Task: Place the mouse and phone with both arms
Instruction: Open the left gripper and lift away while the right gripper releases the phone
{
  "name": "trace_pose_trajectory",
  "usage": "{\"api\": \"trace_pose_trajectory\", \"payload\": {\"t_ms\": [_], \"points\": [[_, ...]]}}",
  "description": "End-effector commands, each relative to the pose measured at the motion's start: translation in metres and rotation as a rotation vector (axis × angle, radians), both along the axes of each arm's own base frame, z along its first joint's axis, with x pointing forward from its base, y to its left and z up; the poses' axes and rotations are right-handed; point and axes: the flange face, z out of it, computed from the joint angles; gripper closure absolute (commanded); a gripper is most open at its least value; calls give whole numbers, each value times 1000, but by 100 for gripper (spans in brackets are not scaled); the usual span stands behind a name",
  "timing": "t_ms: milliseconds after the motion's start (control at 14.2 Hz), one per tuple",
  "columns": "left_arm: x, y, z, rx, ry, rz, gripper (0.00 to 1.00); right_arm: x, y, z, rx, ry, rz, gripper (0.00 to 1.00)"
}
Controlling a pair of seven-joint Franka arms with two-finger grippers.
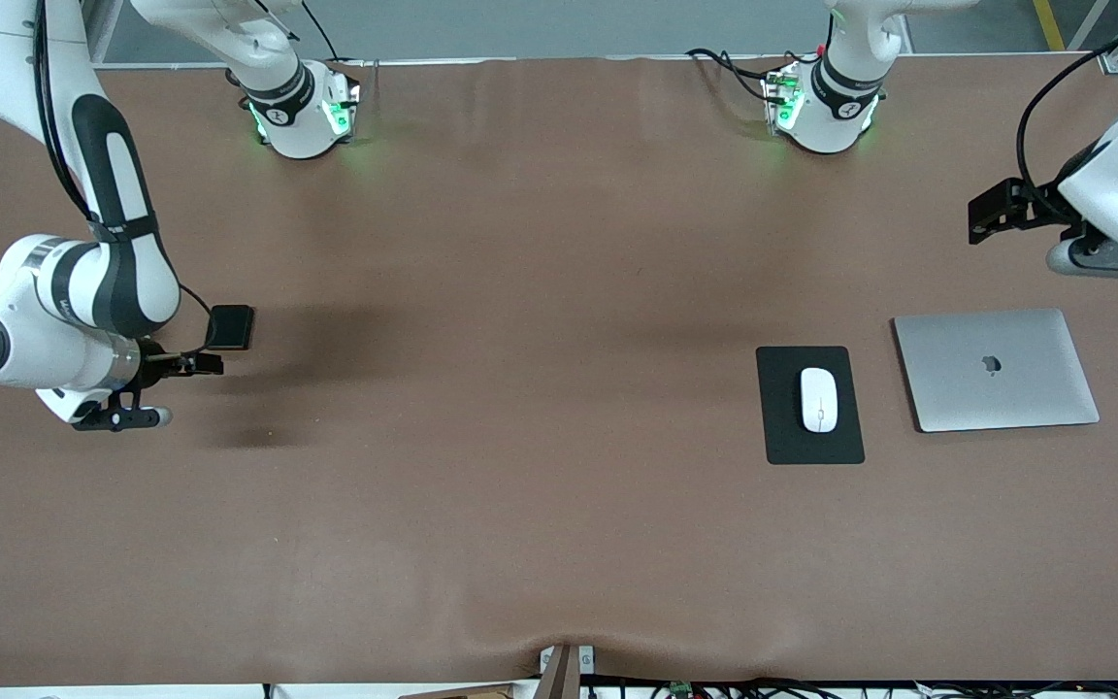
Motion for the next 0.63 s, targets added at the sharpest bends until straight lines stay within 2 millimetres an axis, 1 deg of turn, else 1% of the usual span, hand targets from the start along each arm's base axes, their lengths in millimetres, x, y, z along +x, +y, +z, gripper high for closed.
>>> {"api": "trace_pose_trajectory", "payload": {"t_ms": [0,70,141,211,352,422,492,562], "points": [[-9,-3,0,-27,5,40,0,42,14,32,-14,-28,47,0],[-9,-4,2,-29,0,46,0,51,18,50,-13,-20,58,0],[-11,-10,3,-32,-2,45,0,57,22,64,-10,-6,63,0],[-12,-8,6,-33,-5,60,0,62,23,77,-8,-1,66,0],[-11,-6,4,-30,-5,65,0,66,14,102,4,-1,53,0],[-10,-5,3,-24,-2,61,0,67,15,111,12,6,56,0],[-10,-5,3,-18,-6,58,0,68,16,121,21,4,59,0],[-9,-2,4,-17,-12,60,0,67,26,130,40,14,76,0]]}}
